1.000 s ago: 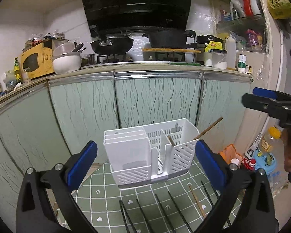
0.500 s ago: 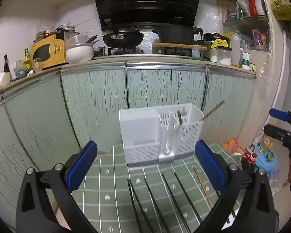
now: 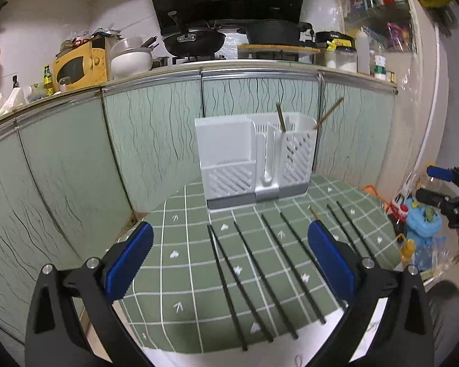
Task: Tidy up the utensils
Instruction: 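Move both tools back down toward the remaining chopsticks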
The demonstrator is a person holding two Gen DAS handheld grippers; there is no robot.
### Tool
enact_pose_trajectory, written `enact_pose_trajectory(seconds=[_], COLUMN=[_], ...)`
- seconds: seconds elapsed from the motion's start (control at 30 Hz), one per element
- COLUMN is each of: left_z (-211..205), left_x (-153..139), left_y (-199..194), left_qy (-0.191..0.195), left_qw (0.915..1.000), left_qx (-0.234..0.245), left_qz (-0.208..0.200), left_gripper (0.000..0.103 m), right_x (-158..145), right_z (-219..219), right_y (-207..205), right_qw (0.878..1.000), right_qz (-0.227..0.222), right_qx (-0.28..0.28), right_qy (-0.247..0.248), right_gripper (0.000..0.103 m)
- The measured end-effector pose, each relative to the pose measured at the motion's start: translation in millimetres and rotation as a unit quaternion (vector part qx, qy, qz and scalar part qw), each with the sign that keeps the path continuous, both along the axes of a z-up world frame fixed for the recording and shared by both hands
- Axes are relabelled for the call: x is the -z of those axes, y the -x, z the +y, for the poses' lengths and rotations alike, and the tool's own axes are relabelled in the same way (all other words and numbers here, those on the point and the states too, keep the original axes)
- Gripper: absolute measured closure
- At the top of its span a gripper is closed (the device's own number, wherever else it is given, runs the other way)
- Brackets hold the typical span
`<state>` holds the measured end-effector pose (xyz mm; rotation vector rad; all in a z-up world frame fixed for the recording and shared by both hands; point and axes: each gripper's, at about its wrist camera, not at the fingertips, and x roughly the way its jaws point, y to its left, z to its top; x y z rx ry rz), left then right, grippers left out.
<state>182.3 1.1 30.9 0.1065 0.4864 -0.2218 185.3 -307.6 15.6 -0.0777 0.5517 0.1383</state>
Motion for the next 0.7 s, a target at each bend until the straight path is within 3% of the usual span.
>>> enact_pose_trajectory(seconds=[0.2, 0.33, 0.47, 0.7], left_z=[6, 11, 20, 18], left_x=[24, 45, 63, 87], left_y=[6, 1, -1, -1], left_qy=[-0.011, -0.04, -0.016, -0.023], left_qw=[0.9998, 0.9979, 0.9974, 0.9959], left_qx=[-0.013, -0.047, -0.053, -0.068], left_qz=[0.007, 0.021, 0.046, 0.055], left_gripper=[0.005, 0.005, 0.005, 0.006], right_x=[11, 19, 28, 53], right_z=[2, 4, 2, -3], right_y=[4, 2, 1, 0], right_qw=[1.0, 1.0, 1.0, 0.998], right_qz=[0.0, 0.005, 0.008, 0.019], right_qx=[0.008, 0.011, 0.017, 0.056], right_qy=[0.013, 0.025, 0.019, 0.029], right_gripper=[0.008, 0.008, 0.008, 0.008])
